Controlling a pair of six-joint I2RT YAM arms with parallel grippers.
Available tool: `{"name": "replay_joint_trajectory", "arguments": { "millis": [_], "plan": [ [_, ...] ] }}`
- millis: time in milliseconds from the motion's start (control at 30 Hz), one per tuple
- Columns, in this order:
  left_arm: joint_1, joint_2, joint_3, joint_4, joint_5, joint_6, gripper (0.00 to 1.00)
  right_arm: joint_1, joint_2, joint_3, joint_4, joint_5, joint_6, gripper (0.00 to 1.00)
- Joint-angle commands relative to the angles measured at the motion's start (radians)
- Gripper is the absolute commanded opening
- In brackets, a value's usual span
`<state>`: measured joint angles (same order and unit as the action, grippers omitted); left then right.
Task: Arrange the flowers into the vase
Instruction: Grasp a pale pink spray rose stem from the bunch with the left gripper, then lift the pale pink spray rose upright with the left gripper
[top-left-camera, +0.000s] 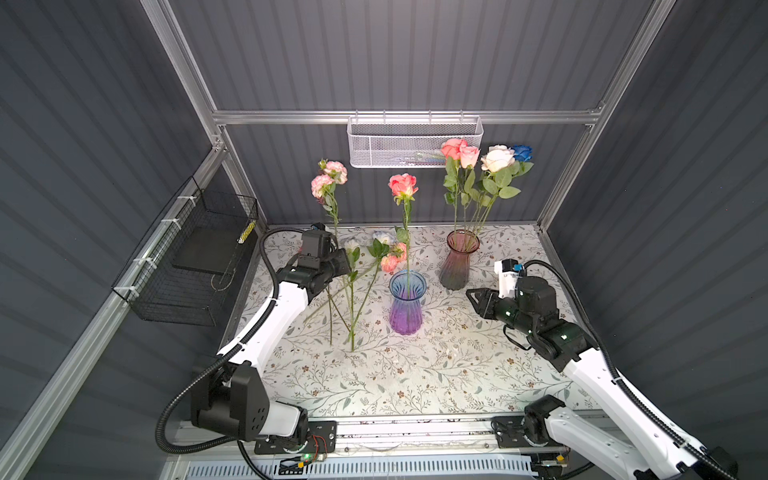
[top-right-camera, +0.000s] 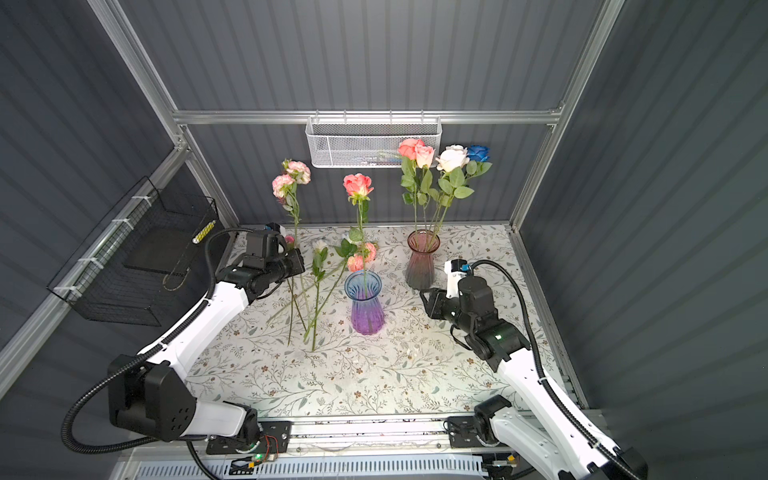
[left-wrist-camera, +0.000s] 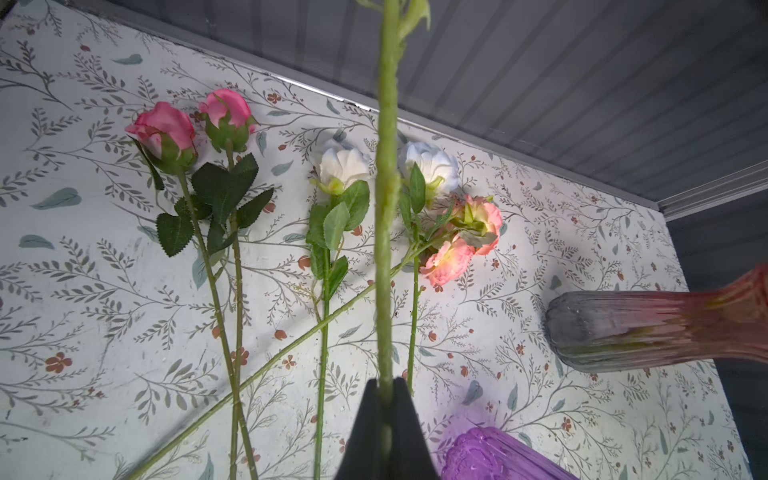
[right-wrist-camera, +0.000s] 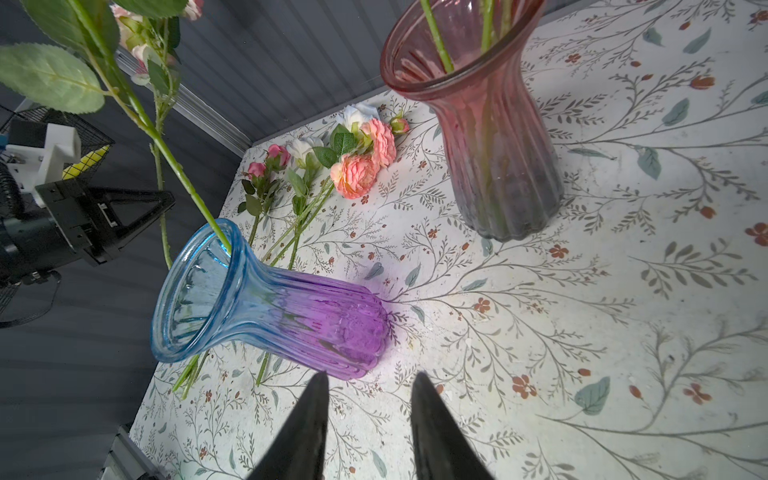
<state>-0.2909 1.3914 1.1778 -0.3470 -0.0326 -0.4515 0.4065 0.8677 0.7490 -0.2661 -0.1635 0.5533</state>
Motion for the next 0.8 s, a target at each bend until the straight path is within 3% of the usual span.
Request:
{"name": "replay_joint_trajectory", "arguments": {
  "millis": [0,200,500,633,767],
  "plan": [
    [0.007,-0.041,-0.049,0.084,-0.01,0.027,0.0,0.0,-0.015,0.03,-0.021,0.004,0.009,0.36],
    [0.005,-0.039,-0.094,0.216,-0.118,0.077,0.0,0.002,-0.012,0.023,-0.013,0.001,0.017,0.36],
    [-0.002,0.158,-0.074,0.263,-0.31,0.103,0.0,0.003,-0.011,-0.006,0.021,0.007,0.016,0.36],
    [-0.006,0.124,-0.107,0.327,-0.248,0.082,0.0,0.003,-0.009,-0.009,0.018,0.015,-0.002,0.36],
    [-0.03,0.003,-0.107,0.326,-0.214,0.088,0.0,0.002,-0.009,-0.014,0.016,0.019,-0.009,0.36]
  ]
}}
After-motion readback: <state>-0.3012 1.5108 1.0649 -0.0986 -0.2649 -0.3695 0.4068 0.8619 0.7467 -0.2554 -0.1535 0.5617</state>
